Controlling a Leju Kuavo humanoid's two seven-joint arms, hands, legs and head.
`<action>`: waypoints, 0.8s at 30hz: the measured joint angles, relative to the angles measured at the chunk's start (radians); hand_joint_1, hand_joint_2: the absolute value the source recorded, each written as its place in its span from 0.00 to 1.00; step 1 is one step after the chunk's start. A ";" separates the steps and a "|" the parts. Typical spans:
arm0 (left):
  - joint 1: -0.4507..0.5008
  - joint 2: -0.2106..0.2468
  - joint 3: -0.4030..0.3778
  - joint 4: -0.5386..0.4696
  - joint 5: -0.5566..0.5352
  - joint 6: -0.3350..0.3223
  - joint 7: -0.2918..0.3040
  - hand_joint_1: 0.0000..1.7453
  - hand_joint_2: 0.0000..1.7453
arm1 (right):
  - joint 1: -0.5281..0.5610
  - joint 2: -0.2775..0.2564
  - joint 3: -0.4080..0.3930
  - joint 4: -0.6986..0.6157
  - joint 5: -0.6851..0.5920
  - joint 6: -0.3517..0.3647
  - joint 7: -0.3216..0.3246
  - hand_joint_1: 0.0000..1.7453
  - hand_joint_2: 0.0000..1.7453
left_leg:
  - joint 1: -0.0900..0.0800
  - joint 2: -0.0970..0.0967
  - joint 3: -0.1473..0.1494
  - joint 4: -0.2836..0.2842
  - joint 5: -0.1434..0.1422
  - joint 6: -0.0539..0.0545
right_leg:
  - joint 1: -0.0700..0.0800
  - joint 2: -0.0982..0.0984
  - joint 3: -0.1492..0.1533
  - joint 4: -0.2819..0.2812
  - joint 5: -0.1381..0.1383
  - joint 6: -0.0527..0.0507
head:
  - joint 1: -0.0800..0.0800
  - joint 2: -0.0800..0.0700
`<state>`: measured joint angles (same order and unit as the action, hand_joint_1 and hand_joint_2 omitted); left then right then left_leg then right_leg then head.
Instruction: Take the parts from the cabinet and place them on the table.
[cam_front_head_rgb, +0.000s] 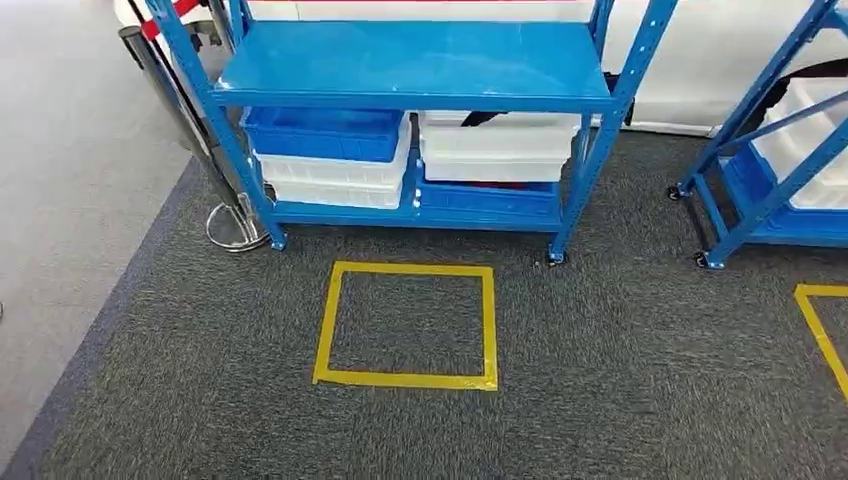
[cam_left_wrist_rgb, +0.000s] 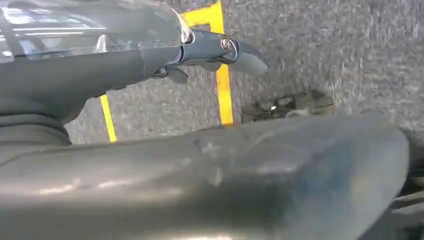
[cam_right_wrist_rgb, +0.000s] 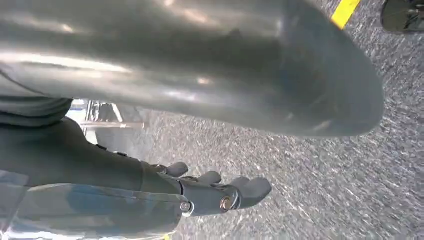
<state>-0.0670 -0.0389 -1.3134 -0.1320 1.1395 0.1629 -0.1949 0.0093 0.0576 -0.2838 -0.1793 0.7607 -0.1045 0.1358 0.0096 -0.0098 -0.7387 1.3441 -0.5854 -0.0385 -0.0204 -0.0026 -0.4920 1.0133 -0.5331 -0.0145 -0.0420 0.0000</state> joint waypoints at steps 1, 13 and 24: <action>0.003 -0.001 0.000 0.000 0.000 0.001 0.000 0.00 0.00 | 0.000 0.000 0.000 0.000 0.000 0.001 0.000 0.00 0.00 | 0.001 0.001 -0.009 -0.014 0.032 -0.001 | -0.001 -0.002 0.013 0.000 -0.010 0.002 | 0.000 0.000; 0.007 -0.004 0.001 0.000 0.002 0.005 0.006 0.00 0.00 | -0.007 0.002 -0.003 0.001 0.008 0.002 -0.013 0.00 0.00 | -0.009 0.003 0.211 -0.354 0.118 0.075 | -0.002 -0.003 -0.114 0.295 0.004 0.052 | 0.005 0.000; 0.003 -0.011 0.000 0.000 0.000 0.006 0.023 0.00 0.00 | 0.010 -0.001 -0.007 0.006 0.012 0.015 -0.030 0.00 0.00 | -0.012 -0.022 0.427 -0.356 -0.022 0.037 | 0.019 0.001 -0.198 0.053 0.161 0.009 | 0.003 0.000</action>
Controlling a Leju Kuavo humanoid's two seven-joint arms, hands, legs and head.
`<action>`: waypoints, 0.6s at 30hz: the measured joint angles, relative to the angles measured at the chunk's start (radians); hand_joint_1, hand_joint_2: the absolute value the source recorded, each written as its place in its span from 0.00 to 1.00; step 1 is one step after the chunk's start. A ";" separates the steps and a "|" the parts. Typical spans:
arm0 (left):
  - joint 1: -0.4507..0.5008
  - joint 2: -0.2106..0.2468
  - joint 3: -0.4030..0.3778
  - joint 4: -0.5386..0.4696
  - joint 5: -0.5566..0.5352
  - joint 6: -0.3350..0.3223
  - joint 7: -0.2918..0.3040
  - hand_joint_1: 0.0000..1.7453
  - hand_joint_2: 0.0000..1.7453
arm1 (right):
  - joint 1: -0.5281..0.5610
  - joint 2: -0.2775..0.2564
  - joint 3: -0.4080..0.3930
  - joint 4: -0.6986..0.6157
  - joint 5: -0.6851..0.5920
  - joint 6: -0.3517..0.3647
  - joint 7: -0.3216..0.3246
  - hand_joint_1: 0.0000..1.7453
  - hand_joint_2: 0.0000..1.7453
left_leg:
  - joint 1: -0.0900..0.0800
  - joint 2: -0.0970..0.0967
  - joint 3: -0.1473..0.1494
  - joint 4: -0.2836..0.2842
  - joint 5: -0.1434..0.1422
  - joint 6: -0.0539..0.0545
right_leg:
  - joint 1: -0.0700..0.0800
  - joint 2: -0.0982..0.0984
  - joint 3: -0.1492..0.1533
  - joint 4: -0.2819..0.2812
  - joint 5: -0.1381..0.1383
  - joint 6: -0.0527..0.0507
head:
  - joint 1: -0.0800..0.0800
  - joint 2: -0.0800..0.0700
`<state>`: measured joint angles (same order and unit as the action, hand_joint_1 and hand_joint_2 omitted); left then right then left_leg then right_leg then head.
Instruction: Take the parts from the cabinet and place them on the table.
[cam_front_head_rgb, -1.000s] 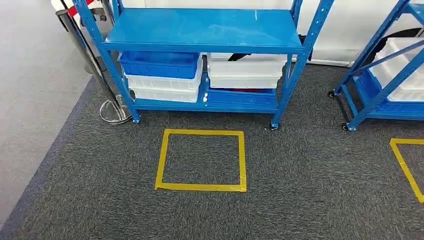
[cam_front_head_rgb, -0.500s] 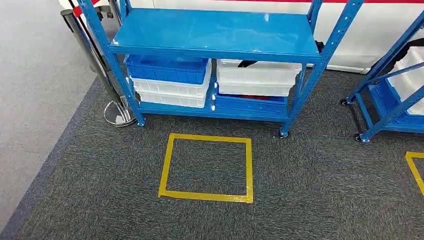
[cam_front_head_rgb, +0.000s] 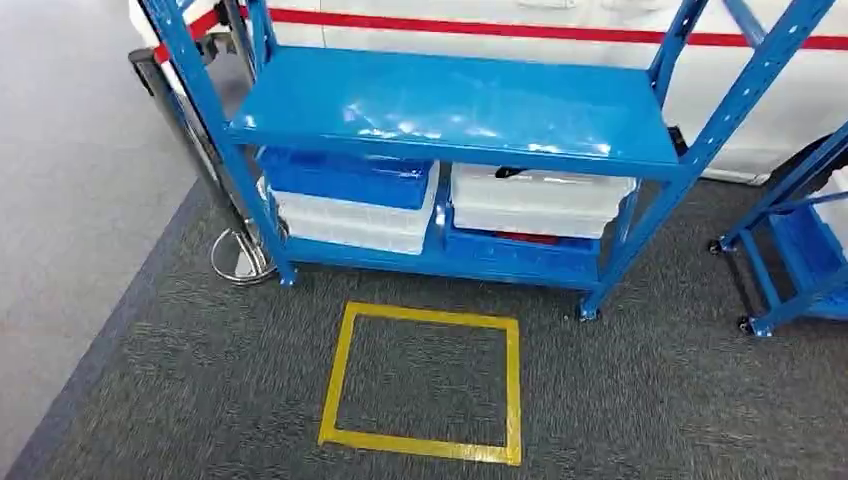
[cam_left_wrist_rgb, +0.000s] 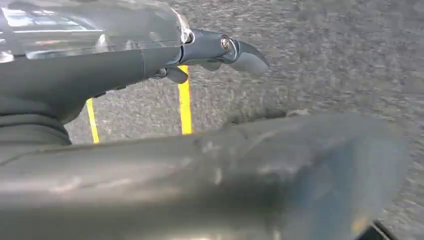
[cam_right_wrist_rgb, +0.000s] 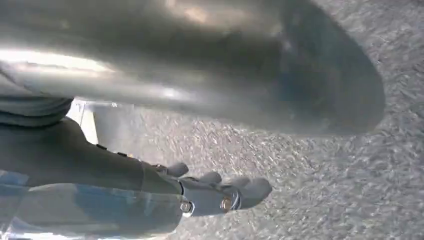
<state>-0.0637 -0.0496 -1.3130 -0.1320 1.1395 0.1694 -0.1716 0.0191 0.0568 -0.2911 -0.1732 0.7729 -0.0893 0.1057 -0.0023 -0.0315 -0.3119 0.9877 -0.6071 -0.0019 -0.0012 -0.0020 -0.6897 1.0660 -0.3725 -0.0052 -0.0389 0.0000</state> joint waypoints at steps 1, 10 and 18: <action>-0.009 0.000 0.000 0.000 0.000 0.002 0.008 0.00 0.00 | -0.006 0.001 0.000 0.000 0.000 0.001 -0.003 0.00 0.00 | -0.001 0.001 -0.041 0.073 0.040 -0.005 | -0.008 0.001 0.013 -0.015 -0.003 -0.006 | -0.001 0.000; -0.004 0.001 0.000 0.000 0.000 0.004 0.021 0.00 0.00 | -0.010 0.002 -0.010 0.000 0.001 0.005 -0.018 0.00 0.00 | 0.026 0.026 -0.273 0.148 0.002 -0.046 | -0.027 0.004 0.163 -0.057 -0.109 0.002 | -0.005 0.000; 0.003 0.001 -0.001 0.000 0.000 0.001 0.019 0.00 0.00 | -0.014 0.002 -0.015 0.000 0.006 0.002 -0.021 0.00 0.00 | 0.025 0.036 -0.206 0.027 0.117 0.021 | -0.030 0.000 0.171 0.060 -0.140 0.060 | -0.001 0.000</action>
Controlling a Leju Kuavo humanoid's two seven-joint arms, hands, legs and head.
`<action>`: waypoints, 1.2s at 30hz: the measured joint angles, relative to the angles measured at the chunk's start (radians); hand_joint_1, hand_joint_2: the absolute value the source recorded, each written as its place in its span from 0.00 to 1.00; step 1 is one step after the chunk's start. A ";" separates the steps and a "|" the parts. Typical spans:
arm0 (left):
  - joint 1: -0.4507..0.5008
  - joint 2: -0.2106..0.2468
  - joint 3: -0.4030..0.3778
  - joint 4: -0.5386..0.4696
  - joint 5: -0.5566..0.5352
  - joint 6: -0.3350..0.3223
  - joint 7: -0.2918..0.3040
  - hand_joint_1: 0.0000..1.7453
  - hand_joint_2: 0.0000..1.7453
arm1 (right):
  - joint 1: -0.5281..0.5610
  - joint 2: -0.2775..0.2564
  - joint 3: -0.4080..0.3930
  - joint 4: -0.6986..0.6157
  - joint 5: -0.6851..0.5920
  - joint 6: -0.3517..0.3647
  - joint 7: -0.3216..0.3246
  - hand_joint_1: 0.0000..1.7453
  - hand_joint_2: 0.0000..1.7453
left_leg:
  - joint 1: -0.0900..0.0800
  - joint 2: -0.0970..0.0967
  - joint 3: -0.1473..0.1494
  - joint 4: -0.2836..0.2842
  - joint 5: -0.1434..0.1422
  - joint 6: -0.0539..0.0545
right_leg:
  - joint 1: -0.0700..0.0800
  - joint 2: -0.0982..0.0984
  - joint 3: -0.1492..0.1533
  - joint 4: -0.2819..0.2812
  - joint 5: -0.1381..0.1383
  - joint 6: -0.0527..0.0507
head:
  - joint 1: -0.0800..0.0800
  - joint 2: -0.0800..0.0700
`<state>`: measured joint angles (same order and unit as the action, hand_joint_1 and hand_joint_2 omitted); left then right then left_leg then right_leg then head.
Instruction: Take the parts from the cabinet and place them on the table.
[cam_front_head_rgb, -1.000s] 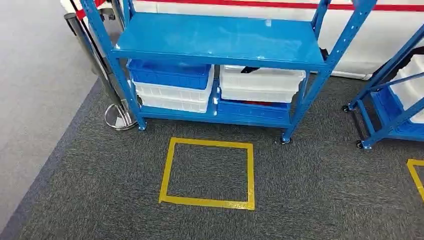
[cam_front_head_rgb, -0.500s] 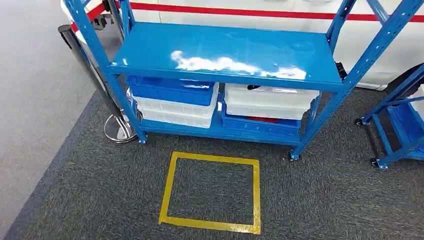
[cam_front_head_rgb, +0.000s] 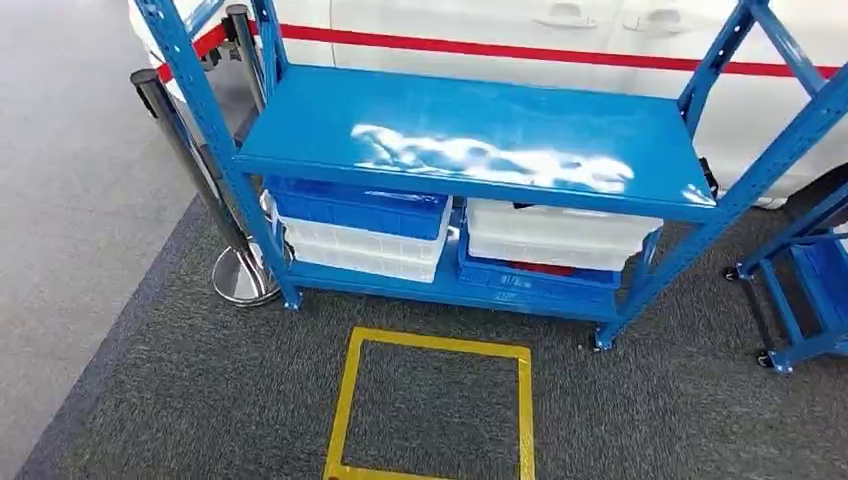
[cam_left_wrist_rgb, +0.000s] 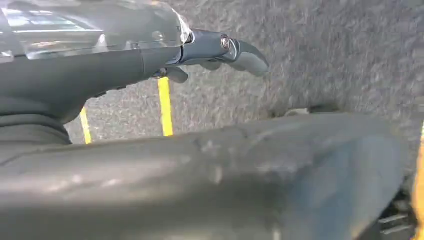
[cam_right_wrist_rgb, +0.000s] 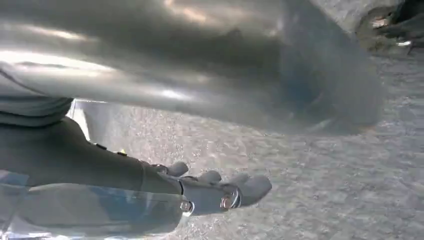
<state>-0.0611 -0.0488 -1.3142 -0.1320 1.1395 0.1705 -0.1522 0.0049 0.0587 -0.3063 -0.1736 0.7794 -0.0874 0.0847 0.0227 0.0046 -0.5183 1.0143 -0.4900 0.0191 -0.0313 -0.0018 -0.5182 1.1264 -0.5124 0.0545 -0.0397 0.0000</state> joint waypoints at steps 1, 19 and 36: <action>-0.001 0.000 0.000 0.000 0.000 0.000 0.001 0.00 0.00 | 0.000 0.000 0.000 0.000 0.002 0.002 0.000 0.00 0.00 | -0.002 0.000 0.011 -0.002 -0.010 0.004 | 0.002 0.001 -0.053 0.073 -0.016 -0.001 | 0.001 0.000; -0.013 -0.006 -0.030 0.000 -0.043 0.011 0.073 0.00 0.00 | 0.002 -0.001 -0.003 0.001 0.017 -0.006 -0.003 0.00 0.00 | -0.010 -0.012 -0.065 0.275 -0.193 -0.046 | 0.027 0.009 -0.038 -0.128 0.066 -0.087 | -0.002 0.000; -0.001 -0.011 -0.055 0.000 -0.052 0.010 0.062 0.00 0.00 | -0.003 0.013 -0.006 0.001 0.029 -0.037 -0.014 0.00 1.00 | -0.011 -0.008 -0.042 0.009 0.029 -0.012 | 0.023 0.008 0.020 -0.132 0.006 -0.066 | 0.000 0.000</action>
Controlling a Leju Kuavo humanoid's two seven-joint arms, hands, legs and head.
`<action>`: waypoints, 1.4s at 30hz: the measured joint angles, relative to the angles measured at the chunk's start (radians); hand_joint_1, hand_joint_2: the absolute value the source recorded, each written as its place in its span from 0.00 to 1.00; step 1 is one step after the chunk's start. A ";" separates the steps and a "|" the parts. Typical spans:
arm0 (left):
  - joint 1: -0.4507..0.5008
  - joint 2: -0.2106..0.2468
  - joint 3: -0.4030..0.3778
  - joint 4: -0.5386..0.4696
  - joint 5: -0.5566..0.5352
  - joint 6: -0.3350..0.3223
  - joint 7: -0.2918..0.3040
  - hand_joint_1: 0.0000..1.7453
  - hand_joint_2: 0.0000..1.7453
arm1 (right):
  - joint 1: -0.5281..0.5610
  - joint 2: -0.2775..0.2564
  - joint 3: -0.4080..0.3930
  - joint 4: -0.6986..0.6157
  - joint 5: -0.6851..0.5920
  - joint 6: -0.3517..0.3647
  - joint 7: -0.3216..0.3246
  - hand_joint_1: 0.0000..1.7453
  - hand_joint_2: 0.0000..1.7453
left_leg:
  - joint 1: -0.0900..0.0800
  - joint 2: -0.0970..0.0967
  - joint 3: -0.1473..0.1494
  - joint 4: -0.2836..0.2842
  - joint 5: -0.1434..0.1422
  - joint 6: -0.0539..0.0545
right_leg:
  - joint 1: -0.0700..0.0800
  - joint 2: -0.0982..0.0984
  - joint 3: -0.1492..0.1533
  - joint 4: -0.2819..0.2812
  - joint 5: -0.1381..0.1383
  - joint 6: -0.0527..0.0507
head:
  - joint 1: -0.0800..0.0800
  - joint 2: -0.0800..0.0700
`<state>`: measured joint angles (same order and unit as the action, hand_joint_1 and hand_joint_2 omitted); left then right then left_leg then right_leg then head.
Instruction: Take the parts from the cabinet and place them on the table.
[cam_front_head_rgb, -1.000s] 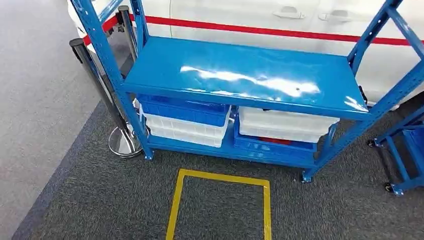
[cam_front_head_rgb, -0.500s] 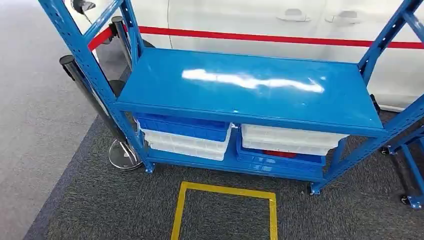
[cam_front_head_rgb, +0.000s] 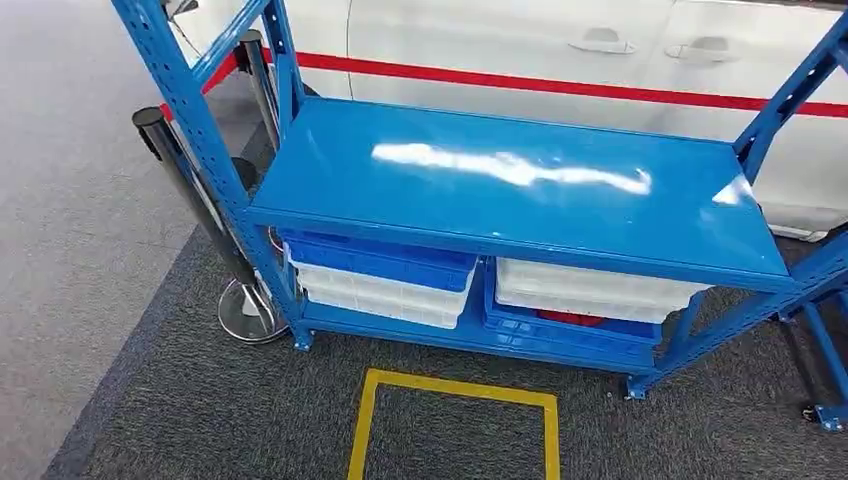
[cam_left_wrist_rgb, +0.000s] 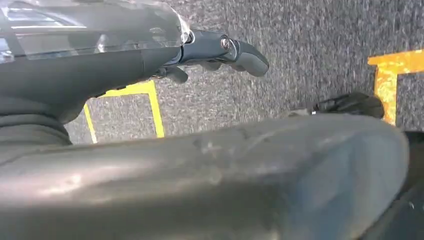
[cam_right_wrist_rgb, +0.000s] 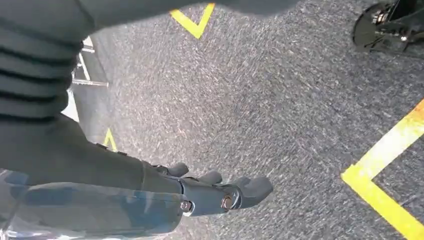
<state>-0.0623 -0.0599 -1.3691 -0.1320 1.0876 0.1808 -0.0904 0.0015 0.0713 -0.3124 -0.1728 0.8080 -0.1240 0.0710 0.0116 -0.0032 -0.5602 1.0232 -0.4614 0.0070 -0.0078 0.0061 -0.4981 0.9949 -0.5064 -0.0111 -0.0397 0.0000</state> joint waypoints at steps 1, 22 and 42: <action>0.000 0.000 0.000 0.000 0.000 0.000 0.000 0.00 0.00 | 0.000 0.000 0.000 0.000 -0.001 0.000 0.000 0.00 1.00 | 0.000 0.000 0.000 0.000 0.000 0.000 | -0.002 0.000 0.002 -0.003 0.000 0.016 | 0.000 0.000; -0.001 -0.003 0.000 0.003 0.003 0.007 -0.003 0.00 0.00 | -0.005 0.016 -0.053 0.000 -0.026 -0.049 0.022 0.00 0.00 | 0.014 0.086 0.082 -0.028 -0.051 -0.045 | -0.026 -0.037 -0.080 0.042 0.034 0.030 | 0.006 0.000; 0.000 0.002 -0.024 0.008 0.000 0.008 -0.017 0.00 0.00 | -0.010 0.027 -0.043 0.000 0.021 -0.003 0.035 0.00 0.00 | -0.026 -0.003 0.000 -0.001 -0.004 0.002 | -0.001 0.017 -0.045 0.036 0.003 0.010 | 0.016 0.000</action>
<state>-0.0628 -0.0584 -1.3928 -0.1240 1.0880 0.1884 -0.1072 -0.0089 0.0988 -0.3552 -0.1728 0.8286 -0.1274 0.1060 -0.0147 -0.0064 -0.5602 1.0221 -0.4650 0.0092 -0.0089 0.0231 -0.5427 1.0310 -0.5030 -0.0013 -0.0240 0.0000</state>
